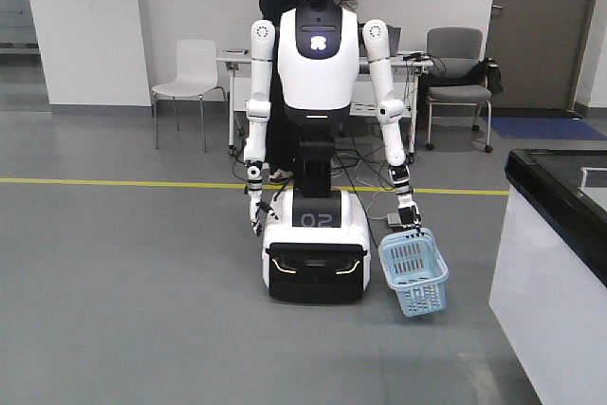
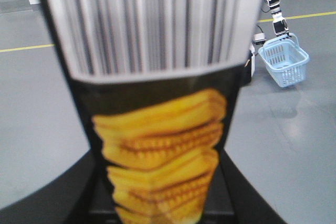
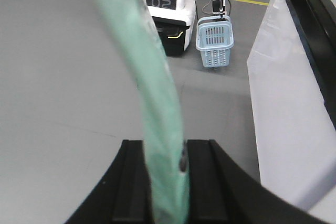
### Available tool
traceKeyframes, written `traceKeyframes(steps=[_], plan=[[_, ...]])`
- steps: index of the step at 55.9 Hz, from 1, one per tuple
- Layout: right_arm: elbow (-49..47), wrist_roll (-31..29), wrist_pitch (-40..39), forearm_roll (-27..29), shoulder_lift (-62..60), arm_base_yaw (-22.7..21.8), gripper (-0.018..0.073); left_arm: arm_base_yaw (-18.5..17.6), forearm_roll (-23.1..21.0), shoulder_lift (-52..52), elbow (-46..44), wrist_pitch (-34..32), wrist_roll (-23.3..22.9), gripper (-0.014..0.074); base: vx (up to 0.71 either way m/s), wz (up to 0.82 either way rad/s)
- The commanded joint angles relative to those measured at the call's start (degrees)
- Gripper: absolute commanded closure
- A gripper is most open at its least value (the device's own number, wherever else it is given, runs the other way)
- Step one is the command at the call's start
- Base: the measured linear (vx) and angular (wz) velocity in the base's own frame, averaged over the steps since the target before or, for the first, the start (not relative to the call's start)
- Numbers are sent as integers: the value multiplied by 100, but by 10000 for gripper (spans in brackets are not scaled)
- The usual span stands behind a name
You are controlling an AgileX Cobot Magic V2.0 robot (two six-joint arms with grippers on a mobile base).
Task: Pick snacks and fruit into basket
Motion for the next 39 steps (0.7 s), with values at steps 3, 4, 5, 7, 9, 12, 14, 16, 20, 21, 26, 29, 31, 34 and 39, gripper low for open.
traceKeyframes(steps=[3,4,5,7,9,12,14,16,20,21,26,29,31,34,39], plan=[[-176,-22,-503,-16,39,13,568,-2,29,50,-220,-541,-28,469,68,0],[-176,-22,-510,-16,39,13,568,-2,29,50,-220,-545,-28,469,69,-1],[-176,-22,-510,-16,39,13,568,-2,29,50,-220,-545,-28,469,69,-2],[-176,-22,-510,-16,39,13,568,-2,29,50,-220,-545,-28,469,69,-2],[-176,-22,-510,-16,39,13,568,-2,29,50,-220,-545,-28,469,69,-3],[-176,-22,-510,-16,39,13,568,-2,29,50,-220,-540,-28,469,69,-5],[-176,-22,-502,-16,39,13,568,-2,29,50,-220,-540,-28,469,69,-6],[-176,-22,-507,-16,39,13,568,-2,29,50,-220,-540,-28,469,68,-7],[-176,-22,-507,-16,39,13,568,-2,29,50,-220,-540,-28,469,67,-8],[-176,-22,-507,-16,39,13,568,-2,29,50,-220,-540,-28,469,66,-10],[-176,-22,-508,-16,39,13,568,-2,29,50,-220,-540,-28,469,66,-11],[-176,-22,-508,-16,39,13,568,-2,29,50,-220,-540,-28,469,65,-11],[-176,-22,-502,-16,39,13,568,-2,29,50,-220,-540,-28,469,64,-10],[-176,-22,-502,-16,39,13,568,-2,29,50,-220,-540,-28,469,63,-8],[-176,-22,-502,-16,39,13,568,-2,29,50,-220,-549,-28,469,62,-6]])
